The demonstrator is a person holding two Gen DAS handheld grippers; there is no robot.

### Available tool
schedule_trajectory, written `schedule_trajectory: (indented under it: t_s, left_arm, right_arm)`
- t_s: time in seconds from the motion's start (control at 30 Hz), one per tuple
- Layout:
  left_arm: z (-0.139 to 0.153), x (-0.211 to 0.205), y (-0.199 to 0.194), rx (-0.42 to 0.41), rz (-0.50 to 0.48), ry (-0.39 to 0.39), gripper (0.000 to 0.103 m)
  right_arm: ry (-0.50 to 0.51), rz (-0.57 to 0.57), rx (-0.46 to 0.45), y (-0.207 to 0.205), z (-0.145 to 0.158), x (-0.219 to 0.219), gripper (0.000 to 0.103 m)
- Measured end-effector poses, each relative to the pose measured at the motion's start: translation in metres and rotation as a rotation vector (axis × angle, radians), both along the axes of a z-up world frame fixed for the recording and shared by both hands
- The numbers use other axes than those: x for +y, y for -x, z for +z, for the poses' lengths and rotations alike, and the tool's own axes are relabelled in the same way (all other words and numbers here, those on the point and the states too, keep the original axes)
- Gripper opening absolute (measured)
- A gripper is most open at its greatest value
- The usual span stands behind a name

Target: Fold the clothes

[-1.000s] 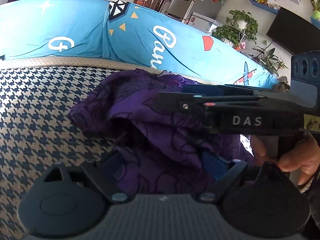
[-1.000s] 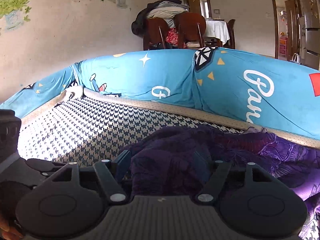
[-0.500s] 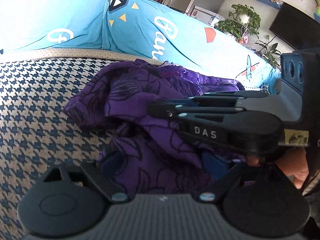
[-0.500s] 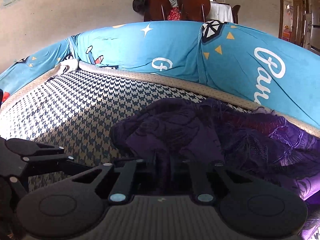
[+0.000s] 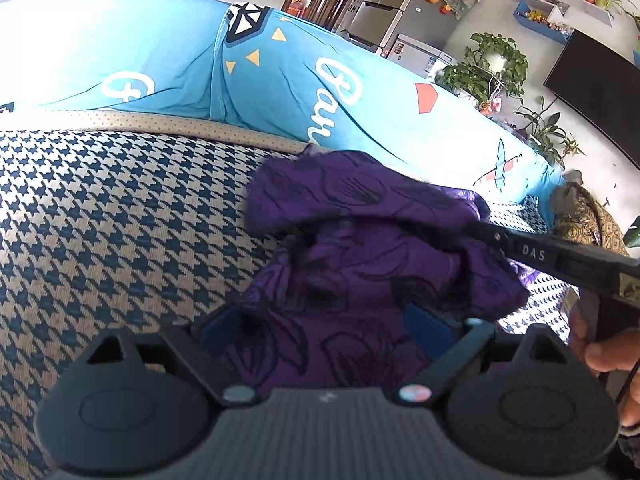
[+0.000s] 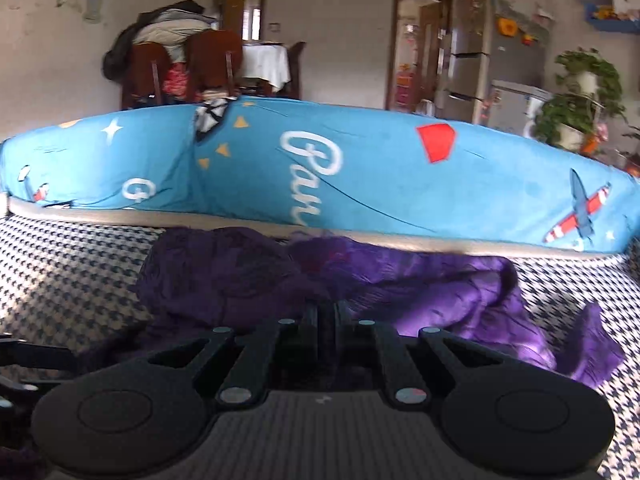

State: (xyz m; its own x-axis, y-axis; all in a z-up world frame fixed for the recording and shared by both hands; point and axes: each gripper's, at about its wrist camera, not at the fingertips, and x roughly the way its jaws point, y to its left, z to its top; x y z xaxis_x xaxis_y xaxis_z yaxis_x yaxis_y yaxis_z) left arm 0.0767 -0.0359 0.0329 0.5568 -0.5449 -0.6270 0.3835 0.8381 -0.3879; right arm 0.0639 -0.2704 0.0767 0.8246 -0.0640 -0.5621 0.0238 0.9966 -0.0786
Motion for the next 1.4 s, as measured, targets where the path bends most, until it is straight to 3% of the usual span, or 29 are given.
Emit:
schedule_trajectory:
  t_s: [0.17,0.27,0.37,0.63,0.9,1.03,1.17,1.23,1.3,1.4]
  left_arm:
    - [-0.002,-0.007,-0.002,0.002,0.004,-0.009,0.093]
    - [-0.003,-0.01,-0.004,0.009,0.009,-0.007,0.093]
    - [-0.006,-0.015,-0.006,0.014,0.005,-0.014,0.093]
    - [-0.008,-0.021,-0.007,0.018,0.003,-0.017,0.093]
    - [-0.009,-0.023,-0.008,0.026,0.003,-0.019,0.093]
    - [-0.012,-0.024,-0.008,0.032,0.005,-0.033,0.093]
    - [-0.014,-0.024,-0.009,0.037,0.007,-0.045,0.094]
    - [-0.015,-0.025,-0.009,0.037,0.004,-0.054,0.094]
    - [-0.016,-0.025,-0.008,0.038,0.002,-0.058,0.094]
    - [-0.016,-0.026,-0.008,0.04,0.002,-0.062,0.094]
  right_arm:
    - [-0.034,-0.224,0.129,0.0,-0.019,-0.052,0.009]
    - [-0.071,-0.272,0.15,0.005,-0.02,-0.073,0.01]
    - [-0.061,-0.18,0.091,0.011,-0.013,-0.069,0.013]
    - [-0.081,0.086,-0.005,0.004,-0.005,-0.029,0.039]
    - [0.004,0.277,-0.035,-0.003,-0.014,0.006,0.071]
    - [0.098,0.33,-0.043,-0.008,-0.023,0.028,0.074]
    - [0.162,0.258,-0.05,-0.024,-0.032,0.035,0.07]
    - [0.106,0.217,-0.039,-0.032,-0.031,0.026,0.05]
    - [0.041,0.178,-0.022,-0.039,-0.03,0.016,0.024]
    - [-0.06,0.11,-0.011,-0.043,-0.027,-0.003,0.011]
